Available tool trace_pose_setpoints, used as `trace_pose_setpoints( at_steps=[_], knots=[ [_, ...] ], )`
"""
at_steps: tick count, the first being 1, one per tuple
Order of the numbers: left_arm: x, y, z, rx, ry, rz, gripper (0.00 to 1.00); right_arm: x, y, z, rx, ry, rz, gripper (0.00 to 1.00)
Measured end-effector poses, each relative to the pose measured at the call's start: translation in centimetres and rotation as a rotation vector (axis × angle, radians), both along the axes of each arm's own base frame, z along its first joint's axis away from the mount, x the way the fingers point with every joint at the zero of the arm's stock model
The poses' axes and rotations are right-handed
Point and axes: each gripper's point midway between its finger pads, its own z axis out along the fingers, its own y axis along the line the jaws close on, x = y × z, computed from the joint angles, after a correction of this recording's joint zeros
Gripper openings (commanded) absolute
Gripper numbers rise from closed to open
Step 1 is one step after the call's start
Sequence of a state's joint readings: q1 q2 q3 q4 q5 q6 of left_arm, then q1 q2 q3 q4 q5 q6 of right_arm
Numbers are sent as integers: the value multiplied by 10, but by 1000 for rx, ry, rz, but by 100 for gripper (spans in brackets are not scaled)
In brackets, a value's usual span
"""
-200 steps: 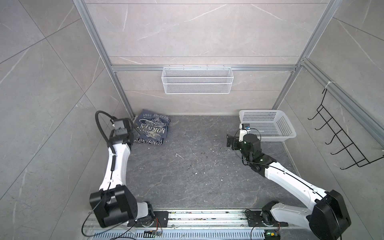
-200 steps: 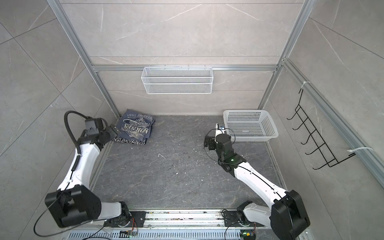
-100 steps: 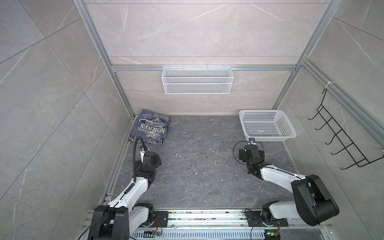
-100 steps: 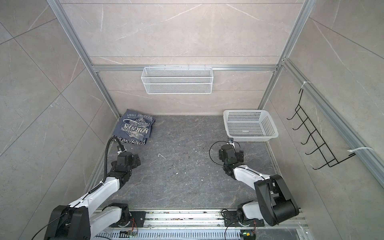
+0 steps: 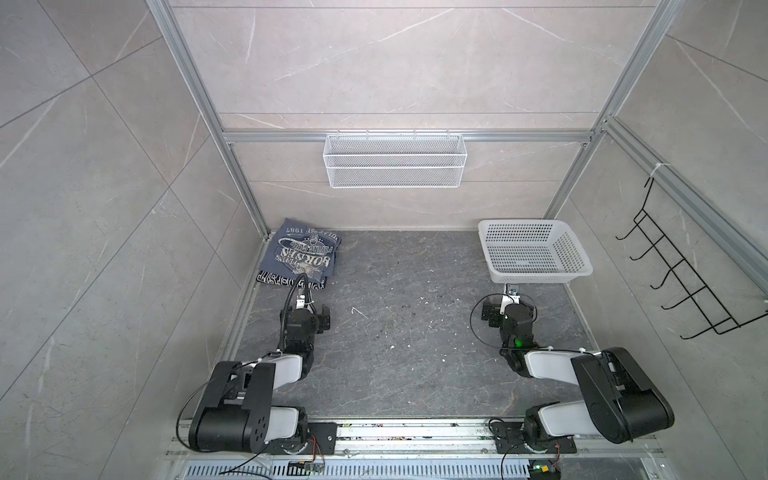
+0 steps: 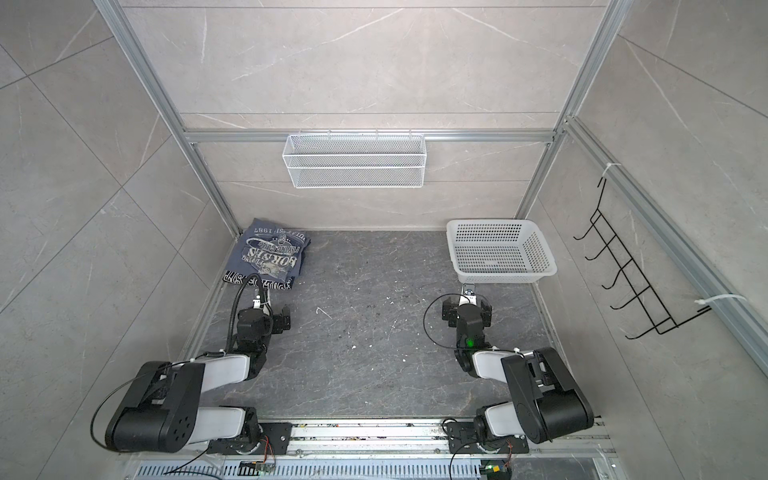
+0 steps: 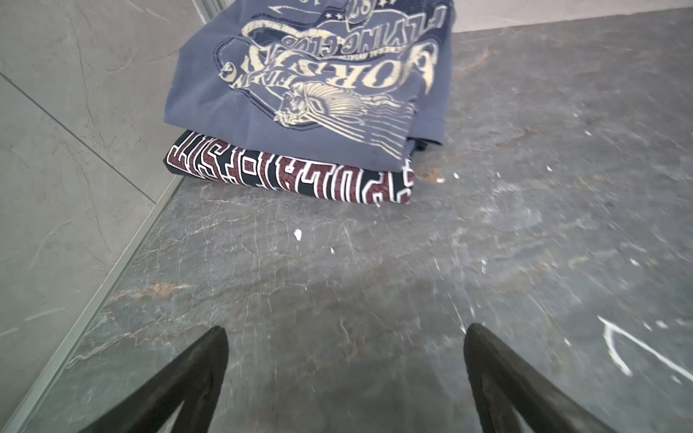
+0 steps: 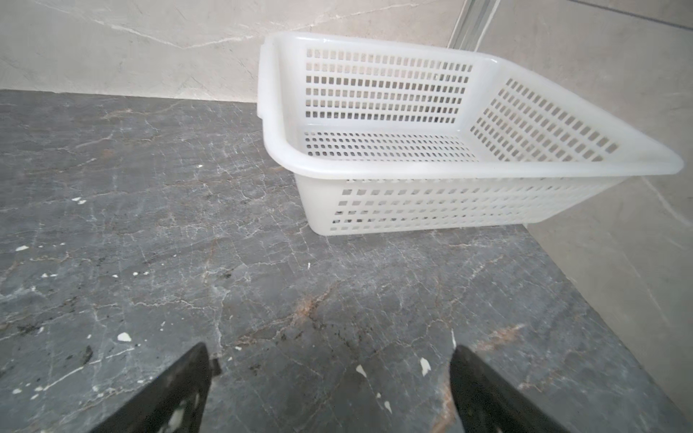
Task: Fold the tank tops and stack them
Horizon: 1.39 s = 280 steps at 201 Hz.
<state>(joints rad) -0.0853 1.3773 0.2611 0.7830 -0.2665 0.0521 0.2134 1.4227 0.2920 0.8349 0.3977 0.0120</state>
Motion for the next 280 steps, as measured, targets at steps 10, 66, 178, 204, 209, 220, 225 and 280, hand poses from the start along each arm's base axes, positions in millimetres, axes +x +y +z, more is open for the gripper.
trace_pose_setpoints(
  at_steps=[10,66,178,204,209,220,225,280],
  knots=[
    [4,6,-6,-10,0,11,99,3,3,0,3,-9,19,100],
    [23,21,-9,-87,7,19,100,14,6,-6,28,-7,60,100],
    [25,27,-5,-114,-8,52,100,18,2,-4,45,-10,63,100],
    [25,28,-5,-117,-9,61,100,18,2,-4,45,-10,63,100],
    [25,28,-5,-117,-9,62,100,18,2,-4,45,-10,63,100],
    [25,28,-5,-118,-9,62,100,18,2,-4,45,-10,63,100],
    [25,28,-5,-118,-9,62,100,18,2,-4,45,-10,63,100],
    [25,28,-5,-118,-9,62,100,19,2,-4,45,-7,66,100]
  ],
)
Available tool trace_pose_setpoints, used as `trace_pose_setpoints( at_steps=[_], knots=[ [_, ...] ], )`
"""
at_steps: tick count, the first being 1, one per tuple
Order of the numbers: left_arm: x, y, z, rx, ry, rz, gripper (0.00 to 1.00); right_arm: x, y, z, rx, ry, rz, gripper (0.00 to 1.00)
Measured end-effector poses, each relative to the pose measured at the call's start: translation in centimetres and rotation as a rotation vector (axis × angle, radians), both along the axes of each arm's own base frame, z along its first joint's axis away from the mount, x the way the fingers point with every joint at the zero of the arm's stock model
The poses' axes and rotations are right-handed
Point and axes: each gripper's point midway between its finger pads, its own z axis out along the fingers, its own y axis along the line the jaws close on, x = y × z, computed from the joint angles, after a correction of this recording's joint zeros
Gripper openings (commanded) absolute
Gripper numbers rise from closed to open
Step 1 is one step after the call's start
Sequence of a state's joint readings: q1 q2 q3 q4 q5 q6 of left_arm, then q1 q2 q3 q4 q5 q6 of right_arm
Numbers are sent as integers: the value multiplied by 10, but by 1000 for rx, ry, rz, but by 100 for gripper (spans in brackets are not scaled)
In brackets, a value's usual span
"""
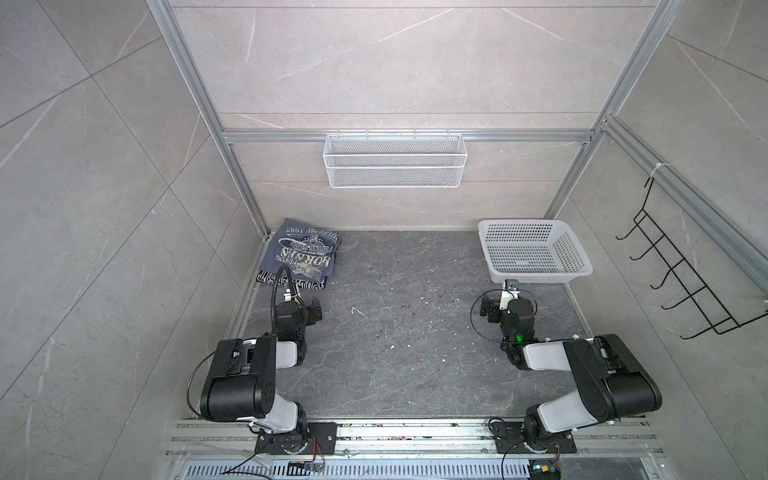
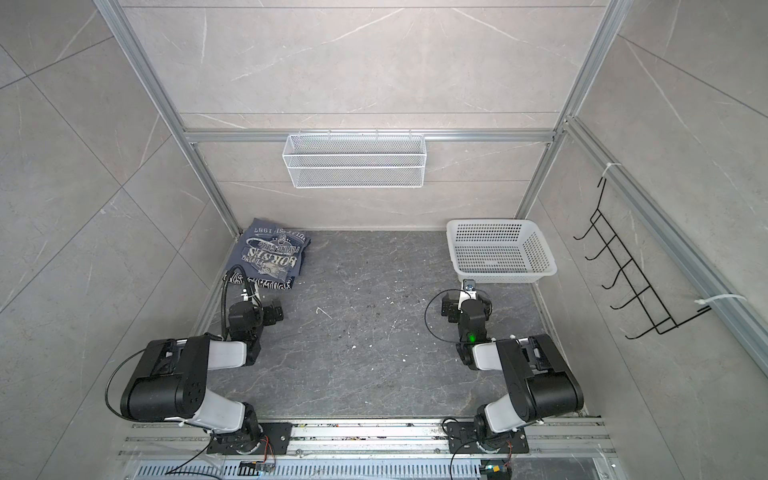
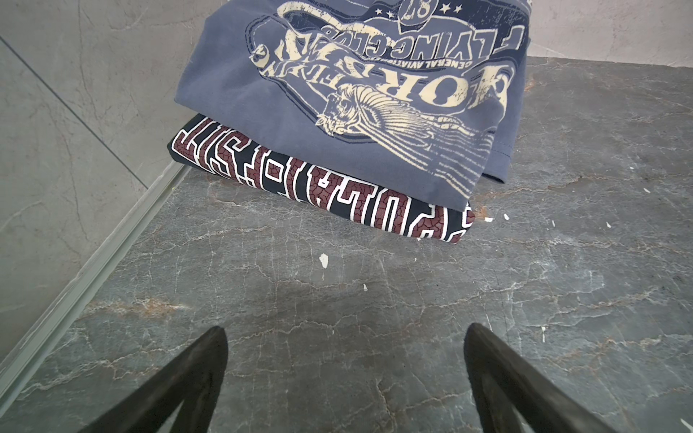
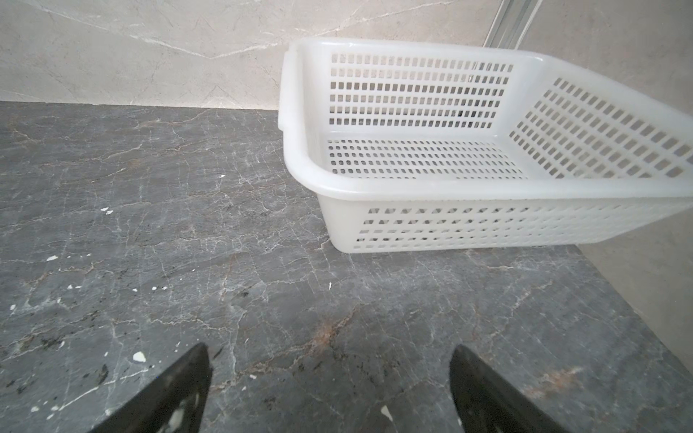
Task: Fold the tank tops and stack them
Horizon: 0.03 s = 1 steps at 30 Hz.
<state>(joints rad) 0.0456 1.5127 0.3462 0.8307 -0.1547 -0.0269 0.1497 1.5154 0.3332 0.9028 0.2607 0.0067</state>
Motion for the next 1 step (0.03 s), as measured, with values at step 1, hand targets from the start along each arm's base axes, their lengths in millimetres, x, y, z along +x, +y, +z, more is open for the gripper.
trace_pose_setpoints(
  at_steps=[1],
  knots=[
    [0,0,0,0,0,0,100,0,0,0,1,-1,0,100]
  ],
)
